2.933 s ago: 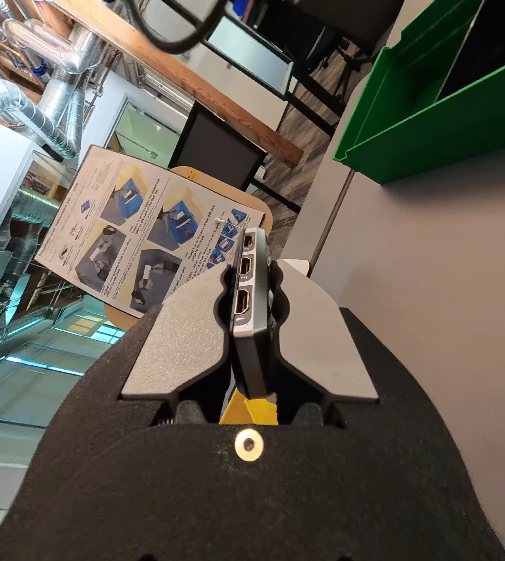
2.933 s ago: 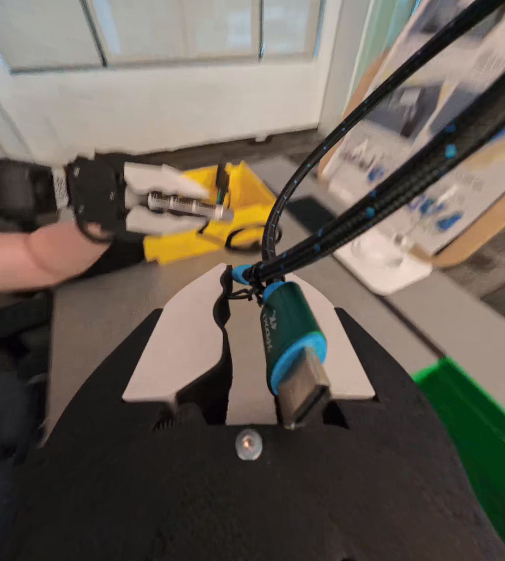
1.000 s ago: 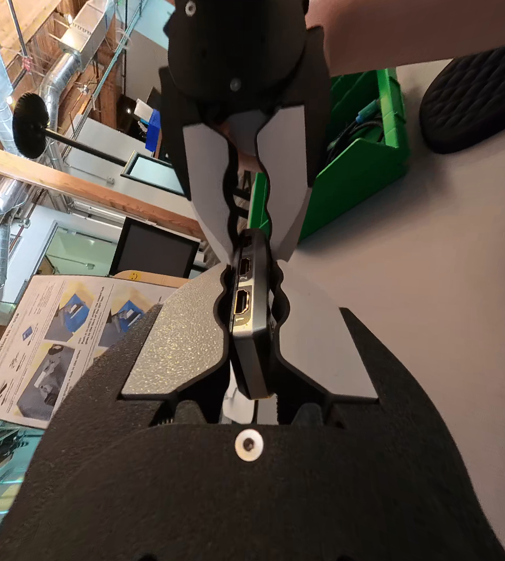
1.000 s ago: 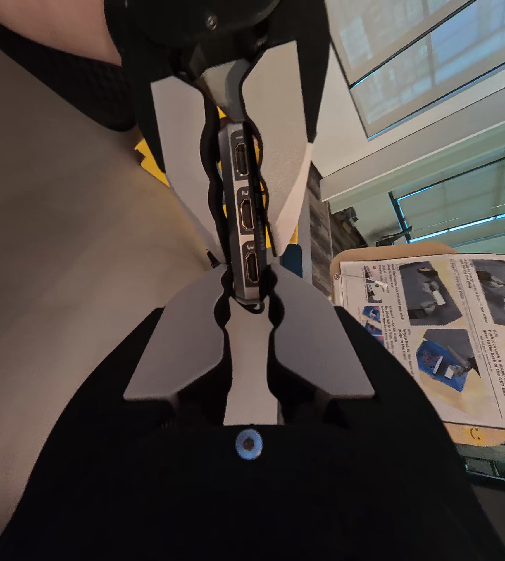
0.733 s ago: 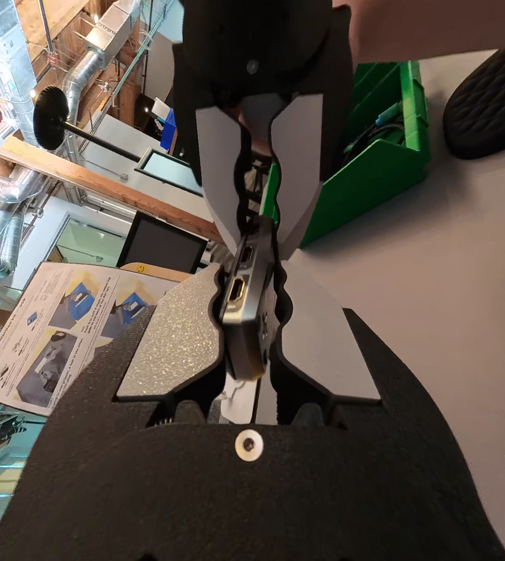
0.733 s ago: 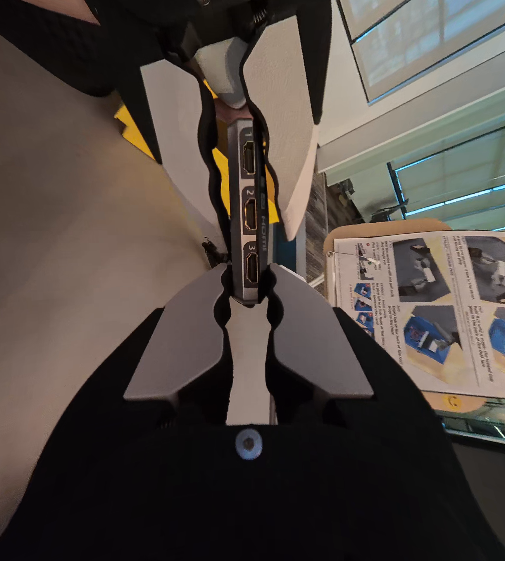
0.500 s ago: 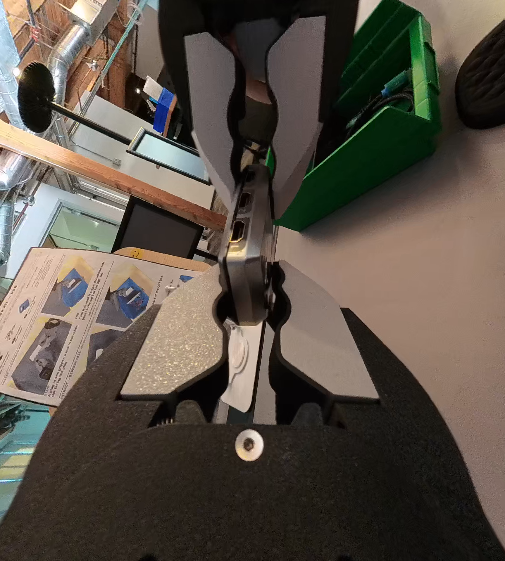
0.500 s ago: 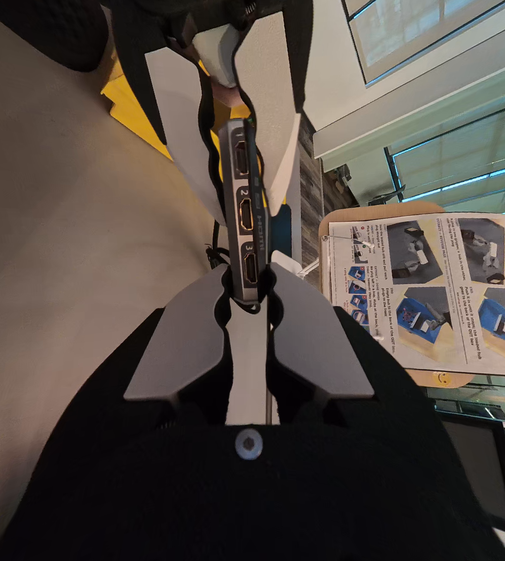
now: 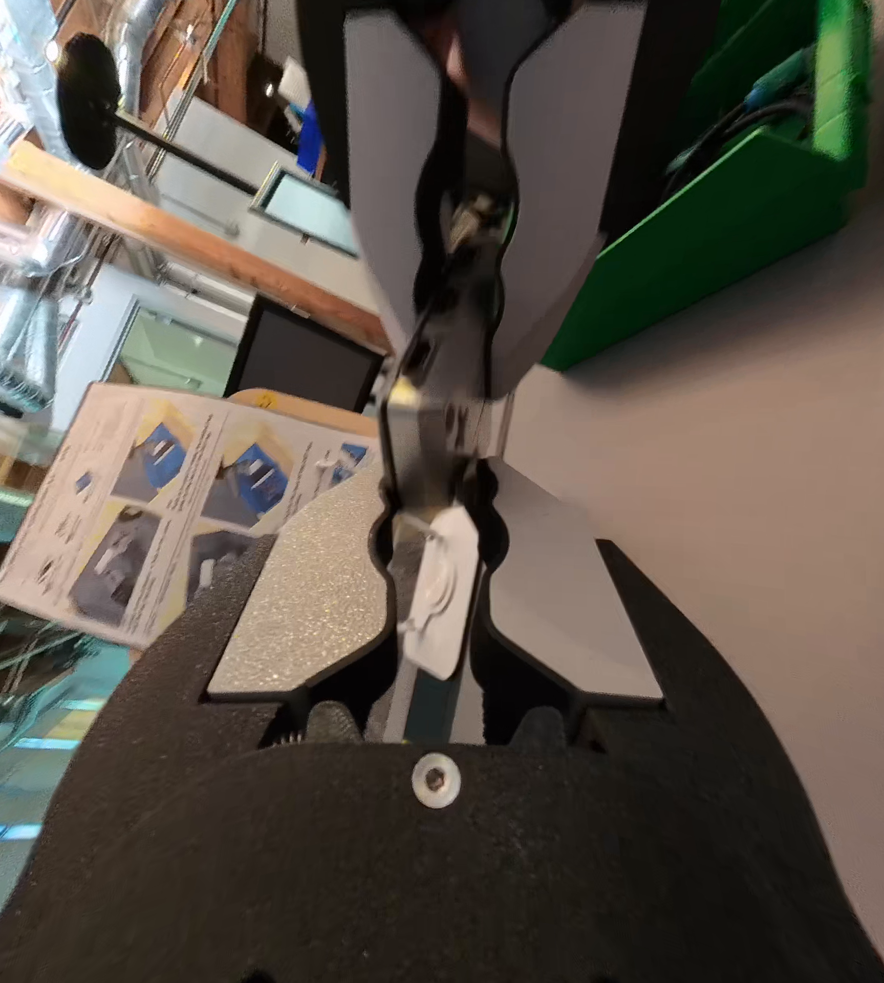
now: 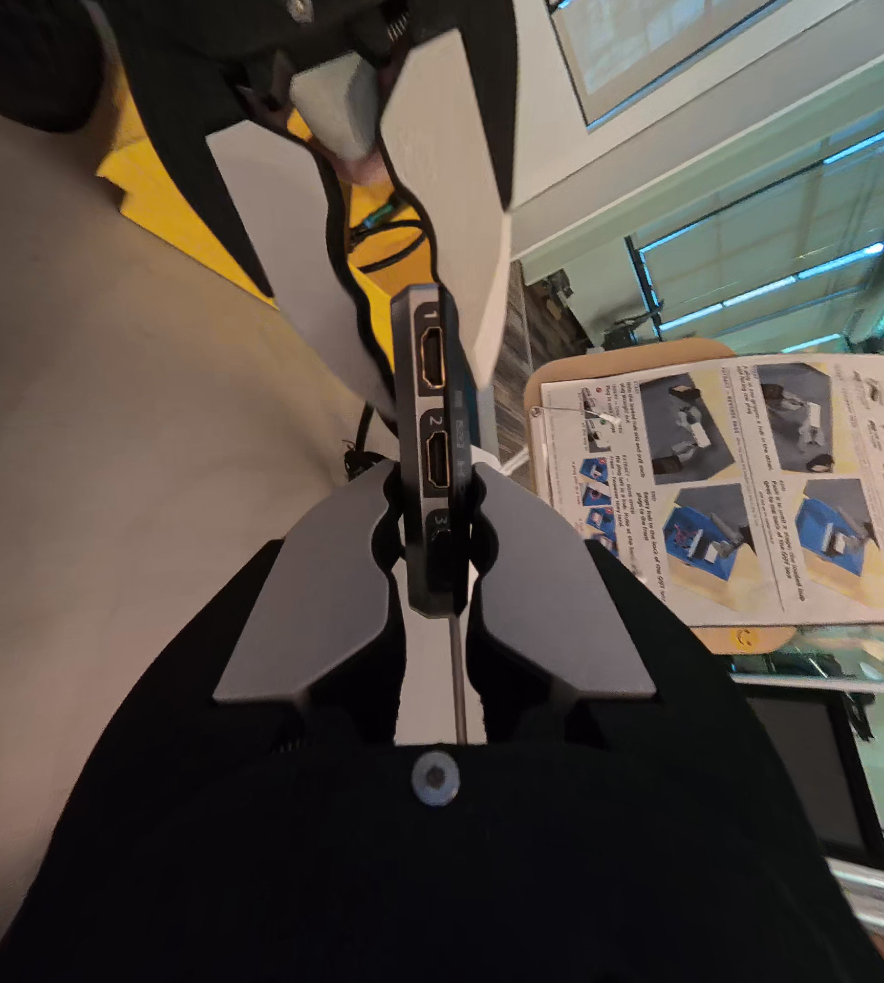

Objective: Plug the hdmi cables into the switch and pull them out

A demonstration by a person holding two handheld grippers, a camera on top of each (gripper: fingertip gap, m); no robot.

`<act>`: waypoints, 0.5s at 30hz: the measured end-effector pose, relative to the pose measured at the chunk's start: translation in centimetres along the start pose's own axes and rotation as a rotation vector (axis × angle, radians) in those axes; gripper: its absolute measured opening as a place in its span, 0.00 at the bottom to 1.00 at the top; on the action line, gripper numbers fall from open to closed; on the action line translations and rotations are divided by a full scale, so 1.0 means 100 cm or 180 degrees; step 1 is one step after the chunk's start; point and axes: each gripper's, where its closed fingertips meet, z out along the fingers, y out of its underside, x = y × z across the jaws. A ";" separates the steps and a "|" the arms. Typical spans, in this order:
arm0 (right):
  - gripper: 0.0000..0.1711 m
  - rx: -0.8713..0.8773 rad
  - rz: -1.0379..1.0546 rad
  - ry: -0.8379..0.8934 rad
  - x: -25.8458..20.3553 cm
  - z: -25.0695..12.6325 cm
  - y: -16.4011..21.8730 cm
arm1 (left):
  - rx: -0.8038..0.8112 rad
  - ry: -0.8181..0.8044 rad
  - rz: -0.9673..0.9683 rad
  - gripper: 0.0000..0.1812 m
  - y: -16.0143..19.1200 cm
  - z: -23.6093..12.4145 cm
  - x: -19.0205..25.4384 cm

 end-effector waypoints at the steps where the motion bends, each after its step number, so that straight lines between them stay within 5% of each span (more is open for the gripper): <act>1: 0.13 -0.0015 0.0038 0.0068 0.006 -0.004 0.002 | -0.0102 -0.0111 0.0025 0.14 0.007 -0.003 -0.008; 15: 0.13 -0.0325 0.0423 0.1732 0.110 -0.129 0.055 | -0.0527 -0.0215 -0.0163 0.11 0.040 -0.014 -0.030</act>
